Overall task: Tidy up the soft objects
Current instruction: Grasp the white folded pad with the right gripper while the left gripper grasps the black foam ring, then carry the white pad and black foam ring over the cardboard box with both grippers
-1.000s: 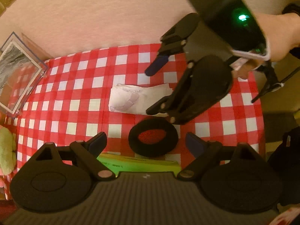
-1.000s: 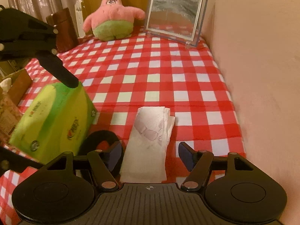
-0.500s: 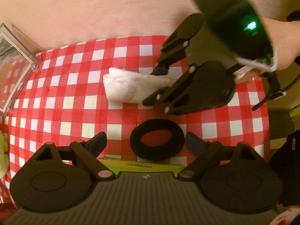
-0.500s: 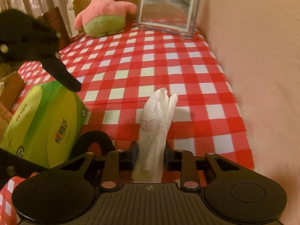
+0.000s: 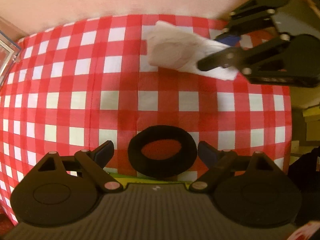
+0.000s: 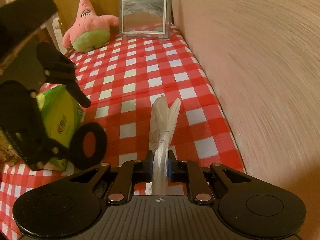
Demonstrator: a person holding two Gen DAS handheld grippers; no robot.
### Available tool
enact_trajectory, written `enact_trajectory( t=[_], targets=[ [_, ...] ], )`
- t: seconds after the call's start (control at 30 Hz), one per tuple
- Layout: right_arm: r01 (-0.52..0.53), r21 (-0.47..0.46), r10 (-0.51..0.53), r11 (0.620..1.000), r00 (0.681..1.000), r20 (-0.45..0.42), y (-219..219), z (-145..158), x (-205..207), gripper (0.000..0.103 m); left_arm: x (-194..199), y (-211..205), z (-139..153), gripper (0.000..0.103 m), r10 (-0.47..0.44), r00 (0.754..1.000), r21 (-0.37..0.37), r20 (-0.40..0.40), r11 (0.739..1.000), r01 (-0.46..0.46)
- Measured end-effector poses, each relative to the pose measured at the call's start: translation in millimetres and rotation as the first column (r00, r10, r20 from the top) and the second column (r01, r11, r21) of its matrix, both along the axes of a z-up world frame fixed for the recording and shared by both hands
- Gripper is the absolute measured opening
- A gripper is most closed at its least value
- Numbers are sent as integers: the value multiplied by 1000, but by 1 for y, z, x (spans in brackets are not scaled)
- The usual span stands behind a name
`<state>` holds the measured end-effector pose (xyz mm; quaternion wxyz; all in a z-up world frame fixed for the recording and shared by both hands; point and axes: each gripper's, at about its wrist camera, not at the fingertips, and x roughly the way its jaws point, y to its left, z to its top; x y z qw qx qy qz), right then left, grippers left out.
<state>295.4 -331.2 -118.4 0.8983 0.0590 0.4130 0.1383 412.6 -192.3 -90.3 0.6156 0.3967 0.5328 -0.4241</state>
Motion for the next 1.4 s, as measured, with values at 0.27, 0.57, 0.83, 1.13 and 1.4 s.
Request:
enact_trajectory(
  t=[0.27, 0.57, 0.83, 1.13, 1.4],
  targets=[
    [-1, 18, 1, 1000, 1000, 13, 1, 4, -11, 14, 12, -7, -17, 90, 23, 999, 81, -30, 997, -21],
    [1, 13, -1, 1000, 1000, 30, 1, 7, -13, 14, 29, 2, -32, 91, 135, 985, 111, -105, 986, -123],
    [9, 3, -9, 1000, 1000, 23, 1, 6, -14, 14, 39, 15, -25, 35, 192, 970, 82, -148, 980, -181],
    [6, -4, -6, 1000, 999, 34, 3, 14, -20, 14, 27, 29, -11, 16, 210, 971, 62, -111, 977, -204],
    [5, -9, -4, 1000, 999, 53, 6, 29, -32, 14, 15, 33, 22, 11, 255, 965, -12, -62, 966, -256]
  ],
)
